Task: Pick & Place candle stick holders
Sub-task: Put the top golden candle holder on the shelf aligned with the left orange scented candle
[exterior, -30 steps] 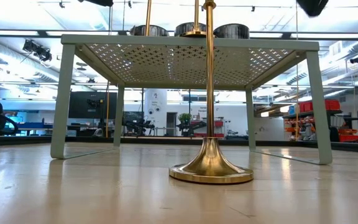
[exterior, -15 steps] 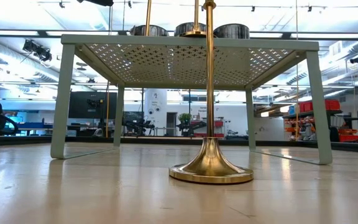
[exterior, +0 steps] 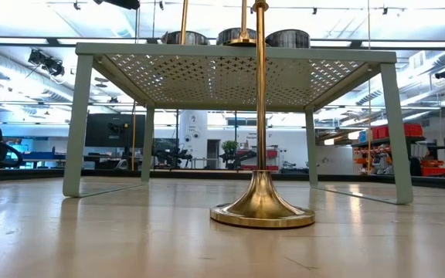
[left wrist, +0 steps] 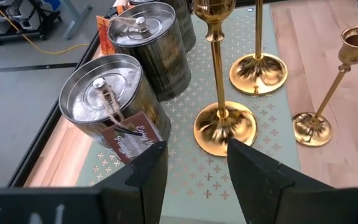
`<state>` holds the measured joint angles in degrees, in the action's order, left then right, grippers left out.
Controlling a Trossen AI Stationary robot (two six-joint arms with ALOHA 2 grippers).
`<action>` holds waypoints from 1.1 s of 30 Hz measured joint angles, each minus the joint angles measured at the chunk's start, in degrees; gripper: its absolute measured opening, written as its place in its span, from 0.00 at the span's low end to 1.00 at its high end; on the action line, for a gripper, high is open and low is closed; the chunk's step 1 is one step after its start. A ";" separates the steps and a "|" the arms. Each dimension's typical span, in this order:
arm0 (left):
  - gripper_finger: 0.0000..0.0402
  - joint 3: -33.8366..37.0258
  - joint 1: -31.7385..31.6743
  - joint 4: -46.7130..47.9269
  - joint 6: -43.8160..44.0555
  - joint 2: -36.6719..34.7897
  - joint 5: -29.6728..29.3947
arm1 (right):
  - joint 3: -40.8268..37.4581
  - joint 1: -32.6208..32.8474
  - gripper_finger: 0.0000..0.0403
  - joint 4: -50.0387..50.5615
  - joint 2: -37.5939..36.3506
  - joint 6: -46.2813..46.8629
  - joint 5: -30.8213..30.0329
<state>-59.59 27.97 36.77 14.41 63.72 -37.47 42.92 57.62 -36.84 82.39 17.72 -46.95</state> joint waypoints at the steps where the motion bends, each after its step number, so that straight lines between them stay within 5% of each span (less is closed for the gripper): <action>1: 0.42 0.00 0.00 0.04 0.00 0.00 0.00 | 1.83 0.73 0.99 1.84 1.98 0.97 -2.86; 8: 0.42 0.00 0.00 0.09 0.98 0.00 0.00 | 12.68 1.09 0.99 7.80 16.84 3.74 -17.34; 13: 0.42 0.00 0.00 0.09 1.07 0.00 0.00 | 14.56 -1.54 0.99 7.89 23.93 8.29 -16.05; 20: 0.42 0.00 0.02 0.10 1.12 0.00 0.00 | 14.58 -3.60 0.99 8.07 26.62 14.07 -13.09; 33: 0.42 0.02 0.02 0.63 1.90 0.00 0.17 | 14.62 -3.53 0.99 8.29 26.69 15.02 -21.77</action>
<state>-59.57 27.99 37.41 16.32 63.72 -37.30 57.54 54.08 -28.56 109.08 32.73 -68.72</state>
